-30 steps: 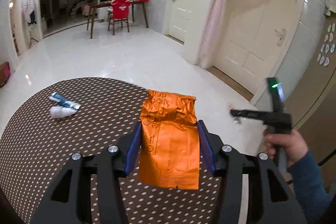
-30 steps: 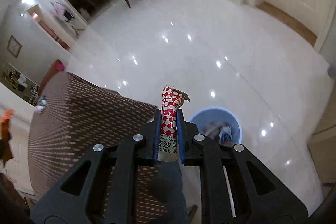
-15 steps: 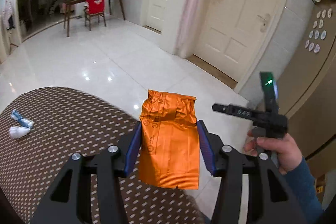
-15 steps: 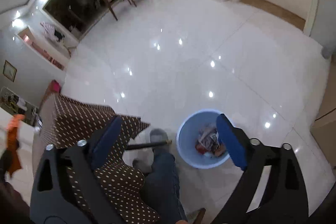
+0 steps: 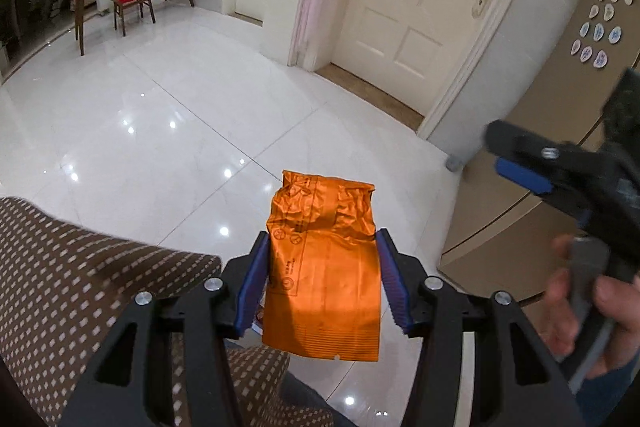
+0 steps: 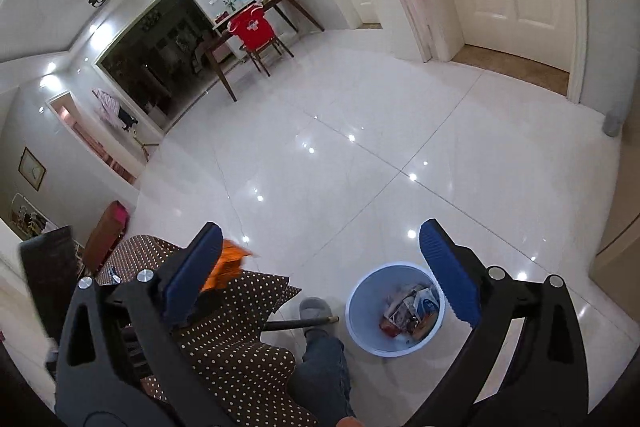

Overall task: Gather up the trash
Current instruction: 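Carry the orange bag and red-white candy tube to the blue bucket and release both, then return both open tools over the table toward the white bottle and blue pack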

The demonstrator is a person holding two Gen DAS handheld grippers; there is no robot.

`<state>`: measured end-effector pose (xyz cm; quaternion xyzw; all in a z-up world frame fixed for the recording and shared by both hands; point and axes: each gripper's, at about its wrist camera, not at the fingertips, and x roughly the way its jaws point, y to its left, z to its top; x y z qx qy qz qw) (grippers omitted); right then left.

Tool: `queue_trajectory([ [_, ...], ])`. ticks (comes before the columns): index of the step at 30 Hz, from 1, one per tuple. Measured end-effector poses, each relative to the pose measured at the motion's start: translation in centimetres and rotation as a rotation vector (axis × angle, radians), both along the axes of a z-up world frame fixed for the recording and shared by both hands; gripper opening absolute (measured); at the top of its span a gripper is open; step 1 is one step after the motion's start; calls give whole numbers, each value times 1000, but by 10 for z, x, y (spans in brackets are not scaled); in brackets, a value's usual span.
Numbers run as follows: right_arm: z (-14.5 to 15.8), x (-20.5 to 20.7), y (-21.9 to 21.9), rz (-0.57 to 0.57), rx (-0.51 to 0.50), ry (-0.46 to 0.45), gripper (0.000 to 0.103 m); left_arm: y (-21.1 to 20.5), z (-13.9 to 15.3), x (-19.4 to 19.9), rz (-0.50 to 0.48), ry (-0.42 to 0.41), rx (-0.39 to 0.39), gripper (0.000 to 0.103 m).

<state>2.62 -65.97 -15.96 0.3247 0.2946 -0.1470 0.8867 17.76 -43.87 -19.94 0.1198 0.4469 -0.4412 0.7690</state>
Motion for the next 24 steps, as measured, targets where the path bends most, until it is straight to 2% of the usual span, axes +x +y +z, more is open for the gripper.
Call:
queue_trajectory([
  [2, -1, -3, -2, -10, 3, -2, 97, -9, -7, 4, -10, 11, 14, 60],
  [4, 0, -6, -4, -15, 4, -2, 97, -14, -10, 9, -2, 3, 25, 88],
  [5, -1, -6, -4, -17, 3, 0, 97, -16, -10, 11, 10, -9, 36, 92],
  [9, 1, -8, -2, -21, 1, 4, 97, -15, -10, 18, 49, -12, 80, 93],
  [12, 1, -6, 0, -21, -3, 6, 97, -4, 1, 21, 78, -27, 57, 93],
  [17, 4, -2, 7, -23, -16, 10, 97, 14, 28, 11, 112, -105, 25, 94],
  [24, 21, 3, 26, -13, -69, -5, 97, 39, 71, -4, 141, -173, -67, 95],
])
